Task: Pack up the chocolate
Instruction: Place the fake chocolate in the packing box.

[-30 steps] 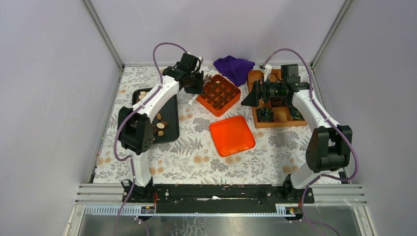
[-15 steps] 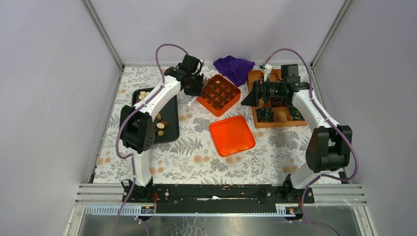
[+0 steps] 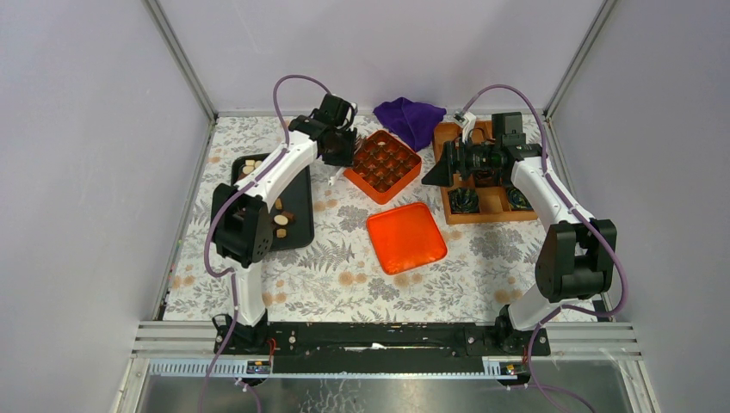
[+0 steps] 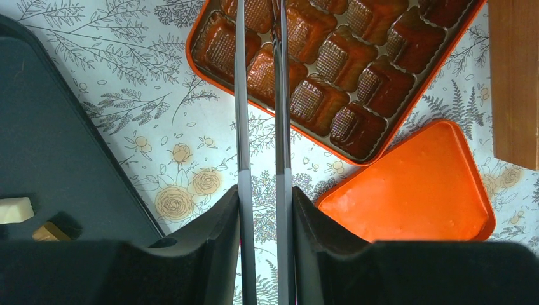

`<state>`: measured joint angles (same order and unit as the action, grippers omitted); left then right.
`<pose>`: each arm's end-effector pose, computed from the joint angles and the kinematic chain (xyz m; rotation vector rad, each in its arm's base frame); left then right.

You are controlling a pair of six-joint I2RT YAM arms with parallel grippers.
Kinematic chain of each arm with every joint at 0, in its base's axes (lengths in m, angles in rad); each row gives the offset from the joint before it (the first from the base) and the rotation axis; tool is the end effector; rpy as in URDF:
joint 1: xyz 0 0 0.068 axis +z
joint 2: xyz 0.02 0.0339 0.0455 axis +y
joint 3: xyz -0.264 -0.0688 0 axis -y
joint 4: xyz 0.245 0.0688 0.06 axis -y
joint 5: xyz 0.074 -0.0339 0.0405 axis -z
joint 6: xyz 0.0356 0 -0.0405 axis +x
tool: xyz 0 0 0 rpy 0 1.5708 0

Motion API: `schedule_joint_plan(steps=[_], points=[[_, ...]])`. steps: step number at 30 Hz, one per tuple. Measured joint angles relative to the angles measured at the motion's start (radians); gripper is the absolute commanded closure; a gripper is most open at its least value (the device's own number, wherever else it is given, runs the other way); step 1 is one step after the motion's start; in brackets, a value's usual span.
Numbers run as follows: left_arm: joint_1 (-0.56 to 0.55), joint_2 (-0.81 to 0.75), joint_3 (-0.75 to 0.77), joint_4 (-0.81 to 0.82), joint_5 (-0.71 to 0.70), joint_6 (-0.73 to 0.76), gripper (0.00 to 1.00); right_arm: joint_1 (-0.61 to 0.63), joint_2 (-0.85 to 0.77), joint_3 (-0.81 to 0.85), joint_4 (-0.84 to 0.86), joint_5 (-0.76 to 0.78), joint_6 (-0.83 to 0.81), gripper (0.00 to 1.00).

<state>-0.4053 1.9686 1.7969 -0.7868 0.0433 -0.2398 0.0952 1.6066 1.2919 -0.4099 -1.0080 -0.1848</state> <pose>0.4009 -0.1737 0.2845 0.2288 2.5468 -0.3087 0.3462 0.0633 0.2969 -0.7863 1.9493 1.0828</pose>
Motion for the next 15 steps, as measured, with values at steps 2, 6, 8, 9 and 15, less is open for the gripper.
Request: schedule_joint_plan(steps=[2, 6, 8, 9, 15], points=[[0.0, 0.003, 0.007, 0.0, 0.0, 0.0, 0.66, 0.0, 0.0, 0.0, 0.0, -0.003, 0.0, 0.0], [0.0, 0.004, 0.008, -0.001, 0.001, 0.001, 0.65, 0.0, 0.0, 0.0, 0.0, -0.004, 0.0, 0.0], [0.0, 0.005, 0.008, -0.001, 0.0, 0.002, 0.64, 0.0, 0.0, 0.0, 0.0, -0.004, 0.0, 0.0], [0.0, 0.005, 0.008, -0.001, 0.001, 0.002, 0.64, 0.0, 0.0, 0.0, 0.0, -0.004, 0.0, 0.0], [0.0, 0.006, 0.008, -0.001, 0.001, 0.005, 0.6, 0.0, 0.0, 0.0, 0.0, -0.004, 0.0, 0.0]])
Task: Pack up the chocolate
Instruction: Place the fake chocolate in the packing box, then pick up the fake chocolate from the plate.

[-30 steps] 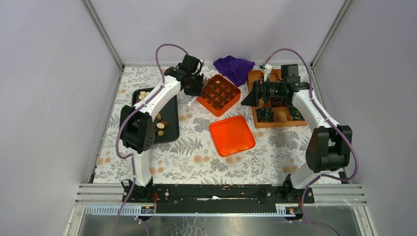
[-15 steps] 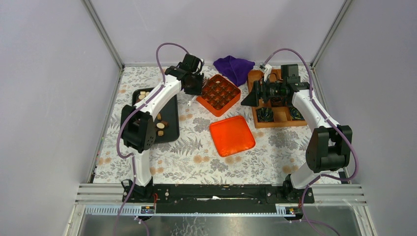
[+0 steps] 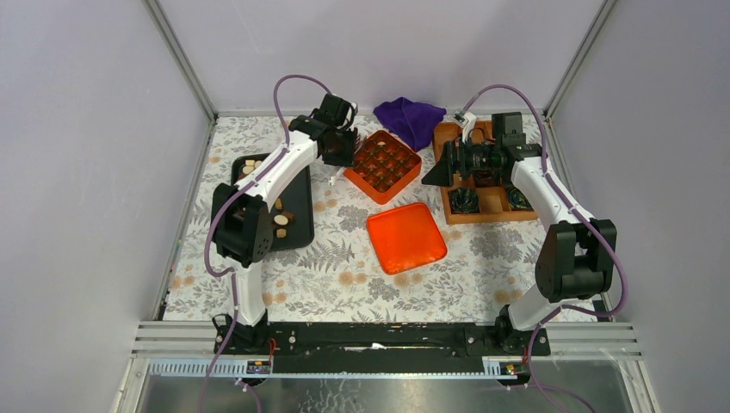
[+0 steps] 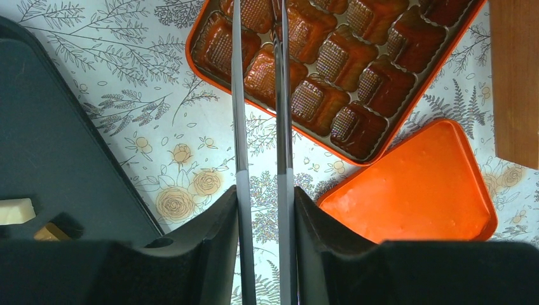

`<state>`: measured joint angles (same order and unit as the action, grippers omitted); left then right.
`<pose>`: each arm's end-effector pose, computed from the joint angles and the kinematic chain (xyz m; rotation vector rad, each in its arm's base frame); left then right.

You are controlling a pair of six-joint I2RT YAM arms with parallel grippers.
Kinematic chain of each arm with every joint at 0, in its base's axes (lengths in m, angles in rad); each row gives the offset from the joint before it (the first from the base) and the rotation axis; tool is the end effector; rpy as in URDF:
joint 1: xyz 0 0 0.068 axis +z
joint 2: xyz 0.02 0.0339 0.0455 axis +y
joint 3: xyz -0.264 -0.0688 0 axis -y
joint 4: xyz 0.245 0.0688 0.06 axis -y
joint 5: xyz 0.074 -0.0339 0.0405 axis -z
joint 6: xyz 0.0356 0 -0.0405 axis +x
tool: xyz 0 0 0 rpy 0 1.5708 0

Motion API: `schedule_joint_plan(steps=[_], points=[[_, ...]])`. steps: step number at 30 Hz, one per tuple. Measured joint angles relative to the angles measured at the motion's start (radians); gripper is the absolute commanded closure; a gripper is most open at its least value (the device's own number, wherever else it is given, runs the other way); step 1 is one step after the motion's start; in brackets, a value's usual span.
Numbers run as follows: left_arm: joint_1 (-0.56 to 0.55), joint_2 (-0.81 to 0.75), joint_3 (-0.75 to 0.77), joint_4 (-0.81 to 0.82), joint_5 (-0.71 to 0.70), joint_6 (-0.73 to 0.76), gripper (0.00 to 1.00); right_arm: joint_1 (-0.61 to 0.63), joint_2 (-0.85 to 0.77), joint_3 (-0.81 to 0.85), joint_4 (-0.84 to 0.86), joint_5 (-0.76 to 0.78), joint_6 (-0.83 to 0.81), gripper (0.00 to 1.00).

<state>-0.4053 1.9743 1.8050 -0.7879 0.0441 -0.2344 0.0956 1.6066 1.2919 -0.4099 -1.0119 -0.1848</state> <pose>0.4022 -0.1743 0.2846 0.2359 2.5446 -0.3080 0.3461 0.0635 0.2970 -0.7883 1.9471 1.0872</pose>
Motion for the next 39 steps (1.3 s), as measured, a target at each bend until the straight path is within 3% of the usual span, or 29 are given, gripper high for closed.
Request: schedule_joint_plan(steps=[18, 30, 39], points=[[0.0, -0.037, -0.028, 0.012, 0.0, 0.001, 0.59, 0.0, 0.0, 0.0, 0.0, 0.0, 0.0, 0.0], [0.001, -0.465, -0.368, 0.106, -0.028, -0.013, 0.6, 0.0, 0.0, 0.0, 0.0, 0.0, 0.0, 0.0], [0.05, -0.652, -0.564, 0.053, -0.098, -0.034, 0.6, 0.0, 0.0, -0.001, 0.002, 0.0, 0.001, 0.0]])
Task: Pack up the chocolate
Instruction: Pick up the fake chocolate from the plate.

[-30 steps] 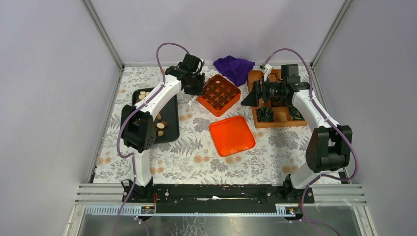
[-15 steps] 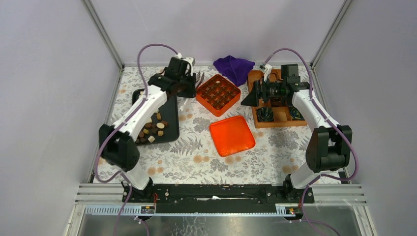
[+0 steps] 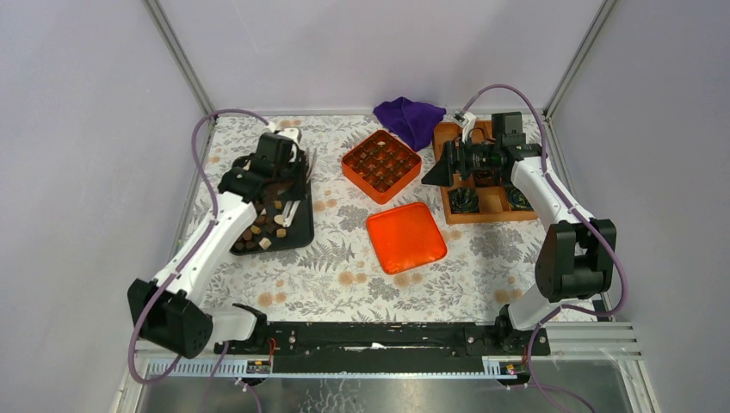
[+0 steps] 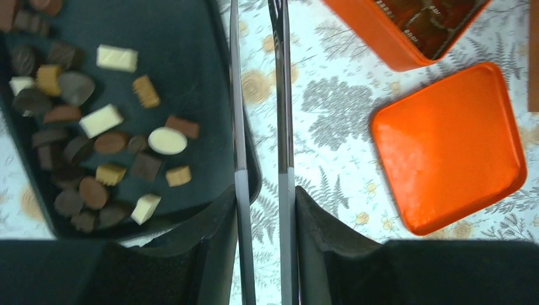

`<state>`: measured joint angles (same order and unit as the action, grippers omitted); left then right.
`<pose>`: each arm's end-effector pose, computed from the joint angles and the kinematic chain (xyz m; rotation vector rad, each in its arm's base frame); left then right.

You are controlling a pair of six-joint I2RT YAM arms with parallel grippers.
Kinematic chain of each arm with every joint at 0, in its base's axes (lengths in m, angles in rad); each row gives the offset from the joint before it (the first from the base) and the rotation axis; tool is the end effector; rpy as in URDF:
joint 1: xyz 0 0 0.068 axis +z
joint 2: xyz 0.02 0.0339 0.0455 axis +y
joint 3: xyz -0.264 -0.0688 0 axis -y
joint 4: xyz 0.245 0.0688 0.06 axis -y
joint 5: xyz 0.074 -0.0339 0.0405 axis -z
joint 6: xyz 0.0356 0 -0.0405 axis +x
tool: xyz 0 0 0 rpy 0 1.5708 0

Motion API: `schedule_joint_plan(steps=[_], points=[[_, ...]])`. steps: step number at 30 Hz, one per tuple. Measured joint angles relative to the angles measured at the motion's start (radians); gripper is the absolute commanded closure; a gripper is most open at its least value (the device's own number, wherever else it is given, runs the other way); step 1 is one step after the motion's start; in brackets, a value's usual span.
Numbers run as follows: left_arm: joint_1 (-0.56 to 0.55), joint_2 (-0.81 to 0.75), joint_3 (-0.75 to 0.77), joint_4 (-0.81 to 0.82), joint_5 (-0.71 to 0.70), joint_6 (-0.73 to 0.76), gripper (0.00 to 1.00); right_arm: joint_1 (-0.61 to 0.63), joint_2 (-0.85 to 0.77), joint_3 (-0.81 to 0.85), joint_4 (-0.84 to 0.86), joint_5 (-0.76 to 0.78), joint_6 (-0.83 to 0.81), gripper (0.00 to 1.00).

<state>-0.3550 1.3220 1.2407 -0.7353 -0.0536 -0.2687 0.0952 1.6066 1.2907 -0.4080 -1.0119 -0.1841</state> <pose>0.2623 -0.0952 0.3294 0.0780 2.3971 -0.2302 0.3461 0.0634 0.2967 -0.7875 1.9469 1.0870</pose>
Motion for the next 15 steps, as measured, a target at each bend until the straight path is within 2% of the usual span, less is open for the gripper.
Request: schedule_joint_plan(steps=[6, 12, 15], points=[[0.066, -0.111, -0.059, -0.087, -0.025, -0.057, 0.6, 0.0, 0.0, 0.0, 0.002, -0.003, 0.009, 0.0], [0.109, -0.127, -0.124, -0.123, -0.021, -0.119, 0.6, 0.0, 0.001, 0.0, 0.009, -0.005, 0.018, 0.0], [0.17, -0.111, -0.143, -0.151, -0.013, -0.132, 0.59, 0.0, 0.001, 0.0, 0.011, -0.011, 0.021, 0.0]])
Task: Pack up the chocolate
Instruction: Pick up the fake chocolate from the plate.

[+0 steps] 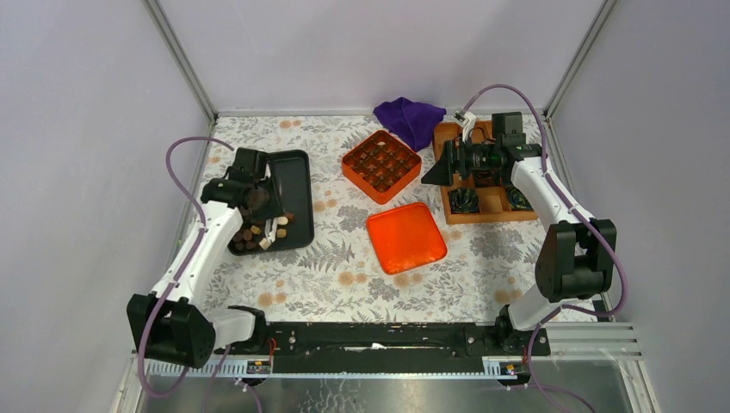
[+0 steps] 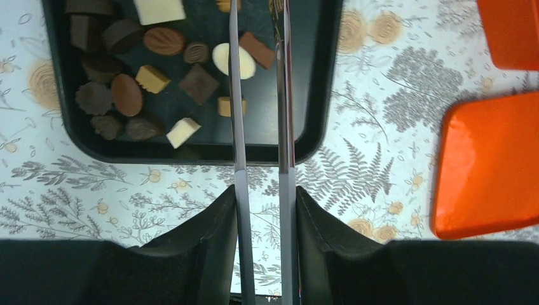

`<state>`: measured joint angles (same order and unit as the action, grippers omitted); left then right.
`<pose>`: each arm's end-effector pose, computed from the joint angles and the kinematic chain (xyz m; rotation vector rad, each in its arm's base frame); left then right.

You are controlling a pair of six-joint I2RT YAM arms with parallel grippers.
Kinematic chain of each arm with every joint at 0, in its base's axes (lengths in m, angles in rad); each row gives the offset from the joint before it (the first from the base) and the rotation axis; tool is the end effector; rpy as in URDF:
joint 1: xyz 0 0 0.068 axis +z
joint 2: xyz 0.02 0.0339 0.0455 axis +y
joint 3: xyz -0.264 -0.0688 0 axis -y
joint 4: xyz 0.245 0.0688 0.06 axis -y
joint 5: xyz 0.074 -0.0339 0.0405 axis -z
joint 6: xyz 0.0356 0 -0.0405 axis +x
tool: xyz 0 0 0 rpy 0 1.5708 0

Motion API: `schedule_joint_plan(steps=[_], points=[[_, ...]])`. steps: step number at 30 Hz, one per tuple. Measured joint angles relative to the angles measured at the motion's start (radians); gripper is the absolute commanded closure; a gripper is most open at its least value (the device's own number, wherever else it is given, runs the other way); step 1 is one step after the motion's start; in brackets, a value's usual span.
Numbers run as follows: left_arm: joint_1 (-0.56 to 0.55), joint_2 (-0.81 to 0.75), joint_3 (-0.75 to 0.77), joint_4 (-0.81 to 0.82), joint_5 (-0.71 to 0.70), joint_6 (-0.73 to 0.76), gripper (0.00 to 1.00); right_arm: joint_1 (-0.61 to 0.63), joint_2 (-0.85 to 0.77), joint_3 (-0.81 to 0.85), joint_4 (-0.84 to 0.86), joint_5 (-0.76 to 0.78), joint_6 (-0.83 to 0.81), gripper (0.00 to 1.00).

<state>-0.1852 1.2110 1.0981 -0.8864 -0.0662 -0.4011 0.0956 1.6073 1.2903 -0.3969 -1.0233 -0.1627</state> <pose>0.2329 -0.0412 0.3005 -0.3021 2.5549 -0.1369 0.3466 0.0638 0.2974 -0.7771 1.9443 1.1072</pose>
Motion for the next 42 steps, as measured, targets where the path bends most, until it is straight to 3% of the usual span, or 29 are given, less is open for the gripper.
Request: schedule_joint_plan(steps=[5, 19, 42], points=[[0.075, 0.032, -0.002, -0.011, 0.006, 0.0, 0.59, 0.0, 0.0, -0.002, 0.006, -0.009, 0.003, 0.0], [0.123, 0.131, -0.002, -0.002, 0.027, 0.014, 0.55, 0.0, 0.0, -0.011, 0.013, -0.01, 0.003, 0.0], [0.253, 0.171, -0.109, 0.262, 0.169, -0.159, 0.55, 0.0, 0.0, -0.012, 0.013, -0.011, 0.003, 0.0]])
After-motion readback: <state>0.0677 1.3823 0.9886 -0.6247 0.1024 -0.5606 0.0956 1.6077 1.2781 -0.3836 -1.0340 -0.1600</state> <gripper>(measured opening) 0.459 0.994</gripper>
